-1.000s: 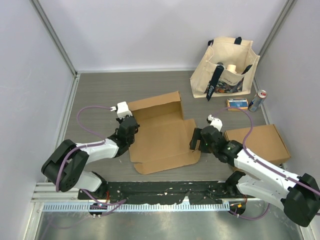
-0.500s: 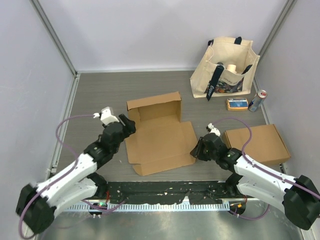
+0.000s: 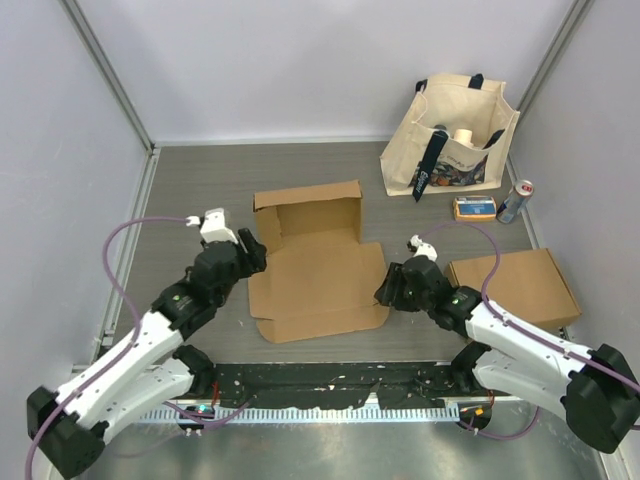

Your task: Fold the paper box

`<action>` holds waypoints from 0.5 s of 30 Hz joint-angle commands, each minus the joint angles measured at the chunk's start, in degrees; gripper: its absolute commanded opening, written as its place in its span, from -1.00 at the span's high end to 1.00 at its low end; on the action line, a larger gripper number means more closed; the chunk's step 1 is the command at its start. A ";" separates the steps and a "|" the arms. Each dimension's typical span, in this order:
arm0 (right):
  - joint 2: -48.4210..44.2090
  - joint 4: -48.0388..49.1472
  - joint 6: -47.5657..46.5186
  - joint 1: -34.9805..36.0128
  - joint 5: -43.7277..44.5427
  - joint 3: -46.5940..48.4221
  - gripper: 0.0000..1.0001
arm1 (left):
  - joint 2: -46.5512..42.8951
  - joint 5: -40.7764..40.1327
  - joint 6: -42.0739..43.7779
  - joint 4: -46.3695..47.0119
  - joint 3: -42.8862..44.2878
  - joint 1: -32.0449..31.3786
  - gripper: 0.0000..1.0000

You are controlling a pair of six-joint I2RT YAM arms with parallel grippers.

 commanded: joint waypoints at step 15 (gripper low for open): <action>36.57 74.63 -35.30 -5.18 14.47 9.58 -0.47 | 35.97 -14.55 22.96 70.22 -16.40 0.25 0.01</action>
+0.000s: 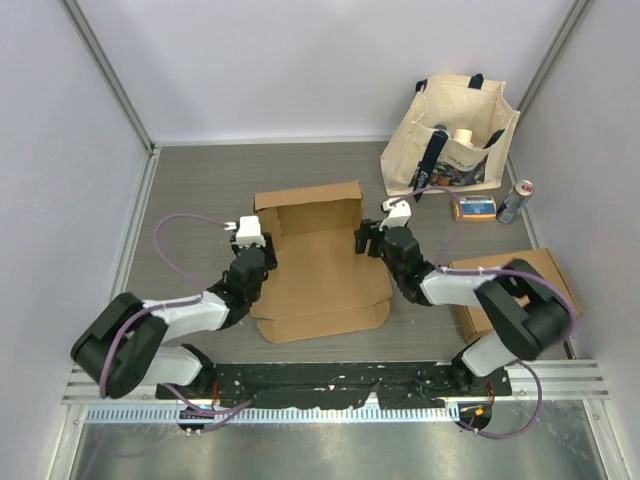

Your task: Fold the paper box

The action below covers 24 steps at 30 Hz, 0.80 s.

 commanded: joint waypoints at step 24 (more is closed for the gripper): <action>20.73 30.52 -6.74 -1.63 1.33 11.06 0.99 | 29.56 -27.85 10.36 15.62 20.83 0.77 1.00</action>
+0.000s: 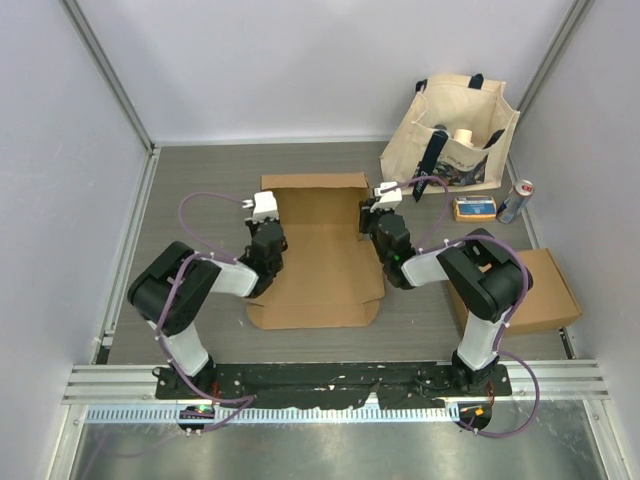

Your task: Fold the paper box

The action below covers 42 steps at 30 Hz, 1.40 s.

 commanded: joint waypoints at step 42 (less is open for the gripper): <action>-42.23 -89.39 26.74 -5.79 -29.24 -2.32 -0.57 | -63.94 42.82 -21.31 -65.13 4.38 -5.06 -0.84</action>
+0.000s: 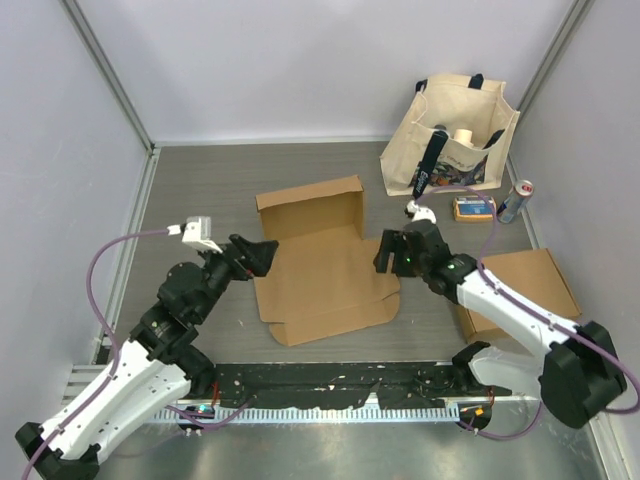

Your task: Fold the paper box

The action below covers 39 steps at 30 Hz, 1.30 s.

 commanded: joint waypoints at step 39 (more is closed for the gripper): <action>-9.11 -13.13 11.96 -16.78 -51.05 -2.26 0.88 | 73.56 -46.43 64.02 4.80 31.20 -45.61 0.96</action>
